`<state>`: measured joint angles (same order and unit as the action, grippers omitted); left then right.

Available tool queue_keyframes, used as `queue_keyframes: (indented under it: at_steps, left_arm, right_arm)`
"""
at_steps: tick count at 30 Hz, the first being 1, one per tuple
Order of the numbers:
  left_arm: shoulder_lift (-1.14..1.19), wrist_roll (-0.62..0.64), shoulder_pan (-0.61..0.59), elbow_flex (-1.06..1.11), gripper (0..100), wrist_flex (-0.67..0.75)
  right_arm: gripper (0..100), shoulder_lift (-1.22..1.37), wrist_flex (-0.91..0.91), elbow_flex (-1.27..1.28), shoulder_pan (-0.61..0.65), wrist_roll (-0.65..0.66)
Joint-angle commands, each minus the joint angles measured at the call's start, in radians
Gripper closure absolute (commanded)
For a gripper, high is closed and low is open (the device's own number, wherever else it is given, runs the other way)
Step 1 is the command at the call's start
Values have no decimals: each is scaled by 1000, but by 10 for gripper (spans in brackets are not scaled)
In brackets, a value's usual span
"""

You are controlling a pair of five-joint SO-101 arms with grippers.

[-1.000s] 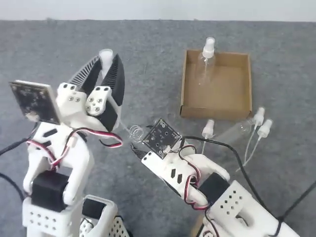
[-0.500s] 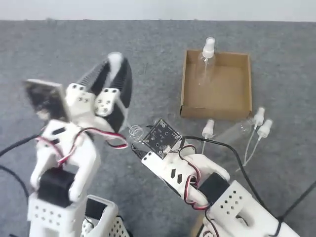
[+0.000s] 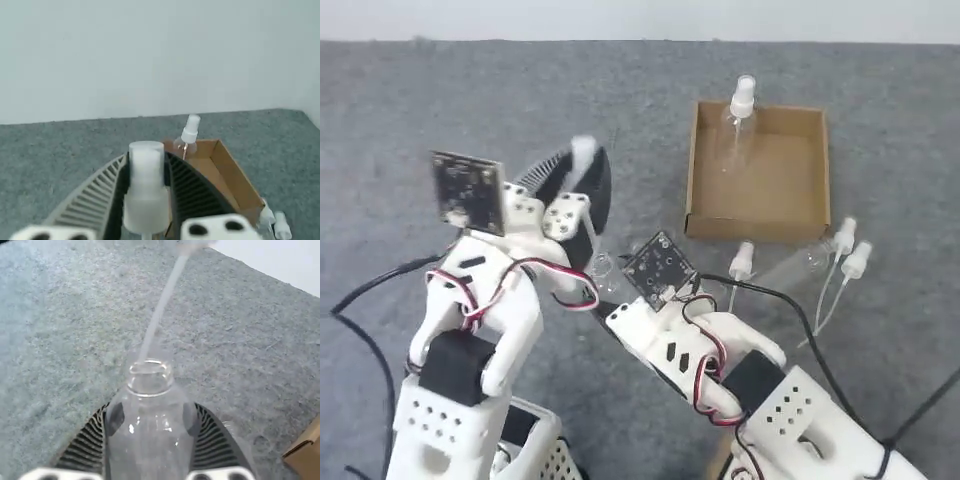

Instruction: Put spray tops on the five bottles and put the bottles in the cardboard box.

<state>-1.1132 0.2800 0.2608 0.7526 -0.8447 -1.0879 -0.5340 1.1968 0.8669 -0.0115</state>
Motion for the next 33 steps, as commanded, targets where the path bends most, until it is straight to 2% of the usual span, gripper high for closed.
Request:
queue_keyframes:
  at_steps: [1, 4, 9, 15, 18, 22, 27, 33]
  left_arm:
    - [-18, -12, 5, -2, 988, -114]
    - [-18, -14, 5, -2, 988, -167]
    - [-18, -18, 11, 13, 987, -176]
    - [-18, -54, 11, 36, 857, -186]
    - [-18, -114, 2, 15, 847, -184]
    - [-12, -130, -44, -68, 845, -206]
    - [-6, -153, -127, -62, 848, -149]
    - [-5, -193, -195, 87, 866, 32]
  right_arm:
    - [993, -39, 62, -8, -51, -61]
    - [993, -39, 97, -8, -116, -89]
    - [993, -39, 96, -8, -119, -95]
    - [993, -39, 105, 12, -119, -92]
    - [993, -39, 105, 18, -119, -92]
    - [993, -39, 104, 18, -119, -91]
    - [993, -39, 104, 20, -119, -91]
    - [993, -39, 96, 20, -119, -89]
